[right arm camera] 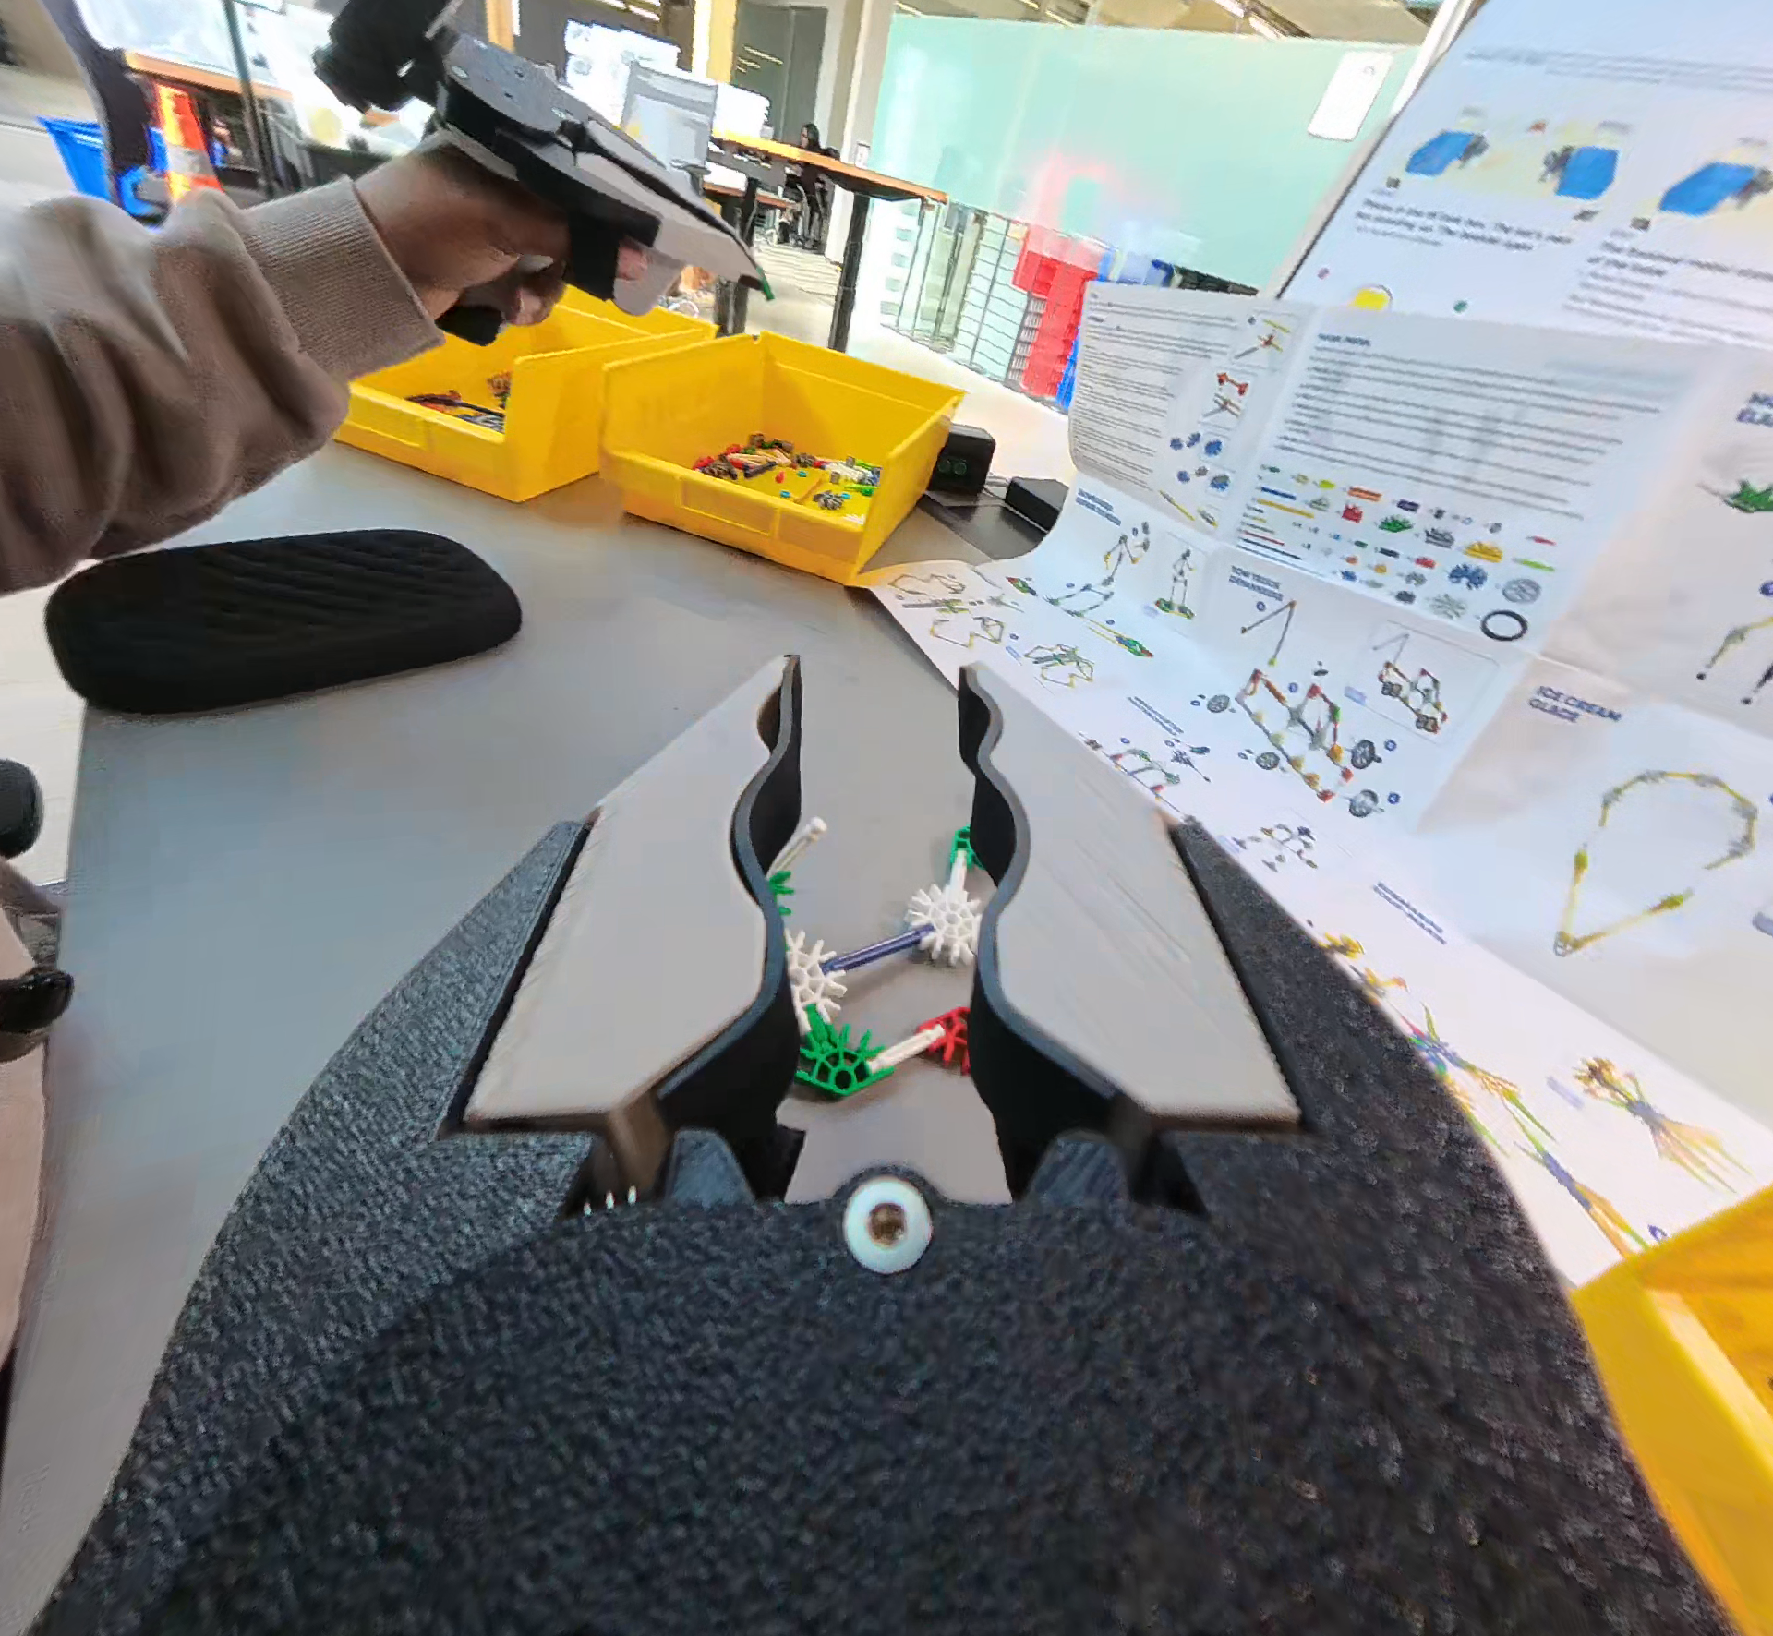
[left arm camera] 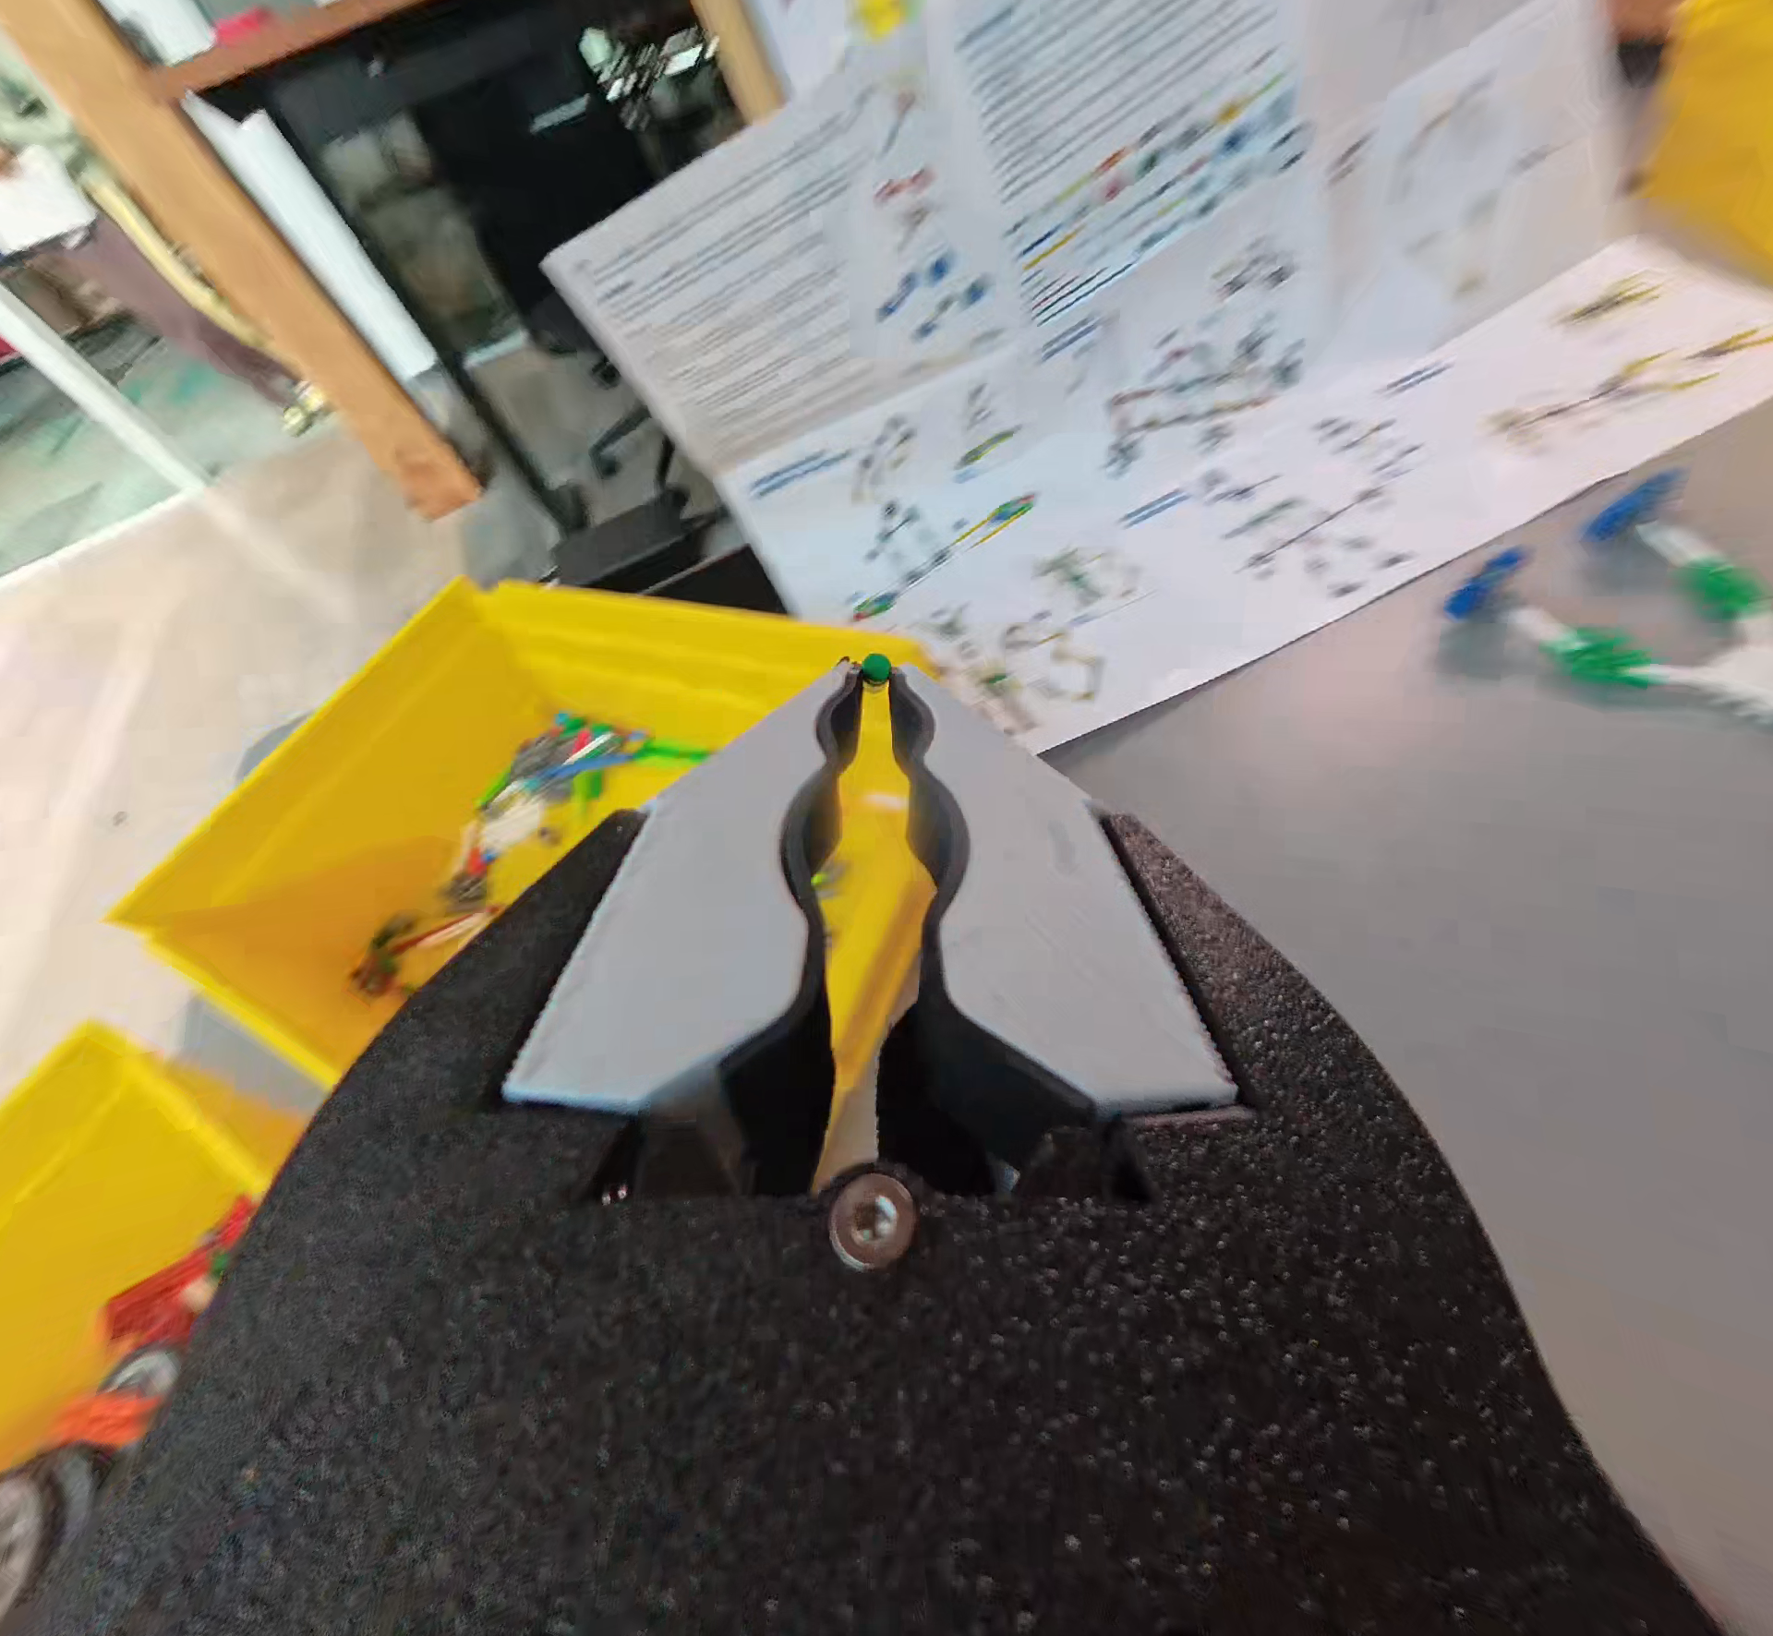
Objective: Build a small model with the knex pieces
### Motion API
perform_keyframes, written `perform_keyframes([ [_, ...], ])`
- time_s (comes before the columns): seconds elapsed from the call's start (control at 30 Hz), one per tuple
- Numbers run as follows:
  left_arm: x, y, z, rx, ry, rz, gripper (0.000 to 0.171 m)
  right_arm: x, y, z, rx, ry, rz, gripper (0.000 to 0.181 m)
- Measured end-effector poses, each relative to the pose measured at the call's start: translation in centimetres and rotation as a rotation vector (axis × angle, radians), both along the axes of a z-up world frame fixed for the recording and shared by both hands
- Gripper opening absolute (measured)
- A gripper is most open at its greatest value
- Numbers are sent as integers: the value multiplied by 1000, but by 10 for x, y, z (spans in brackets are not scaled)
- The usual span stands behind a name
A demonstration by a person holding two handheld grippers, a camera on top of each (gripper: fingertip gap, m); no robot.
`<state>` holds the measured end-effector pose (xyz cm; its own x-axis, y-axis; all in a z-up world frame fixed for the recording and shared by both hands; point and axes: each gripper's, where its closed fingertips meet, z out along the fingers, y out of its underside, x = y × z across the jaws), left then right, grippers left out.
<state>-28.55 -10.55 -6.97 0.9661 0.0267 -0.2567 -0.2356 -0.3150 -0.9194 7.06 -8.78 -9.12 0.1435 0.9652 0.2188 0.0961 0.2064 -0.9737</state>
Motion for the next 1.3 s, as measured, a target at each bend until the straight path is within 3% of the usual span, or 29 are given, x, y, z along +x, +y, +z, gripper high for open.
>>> perform_keyframes([
  [0.07, -57, 13, -20, -95, 3, 116, 5, 0, 12, -2, -18, -4, -21, 31],
  [0.17, -110, 19, -45, -218, 91, 302, 7, -4, 26, -1, -15, -17, -18, 31],
  [0.27, -114, 22, -38, -179, 100, 360, 35, -13, 43, 6, -20, -37, 20, 32],
  [0.33, -79, 32, -24, -68, -13, 241, 36, -21, 57, 13, -13, -52, 54, 34],
  [0.4, -19, 44, -12, 22, -189, 35, 38, -29, 76, 18, 5, -79, 75, 36],
  [0.5, 75, 53, -12, 22, -358, -250, 40, -42, 100, 12, -18, -115, 130, 38],
  [0.63, 173, 67, -48, -121, -360, -509, 40, -51, 111, -17, -47, -117, 187, 37],
  [0.77, 245, 76, -101, -272, -351, -762, 40, -44, 87, -74, -84, -271, 335, 35],
  [0.93, 304, 34, -132, -478, -553, -1157, 40, -36, 41, -95, -142, -365, 577, 31],
  [1.0, 305, 21, -137, -501, -491, -1205, 40, -36, 28, -101, -154, -396, 625, 30],
  [1.2, 299, 24, -155, -532, -386, -1095, 30, -64, -2, -107, -251, -467, 674, 27],
  [1.3, 307, 18, -163, -570, -335, -1100, 22, -67, -7, -118, -203, -513, 637, 16],
])
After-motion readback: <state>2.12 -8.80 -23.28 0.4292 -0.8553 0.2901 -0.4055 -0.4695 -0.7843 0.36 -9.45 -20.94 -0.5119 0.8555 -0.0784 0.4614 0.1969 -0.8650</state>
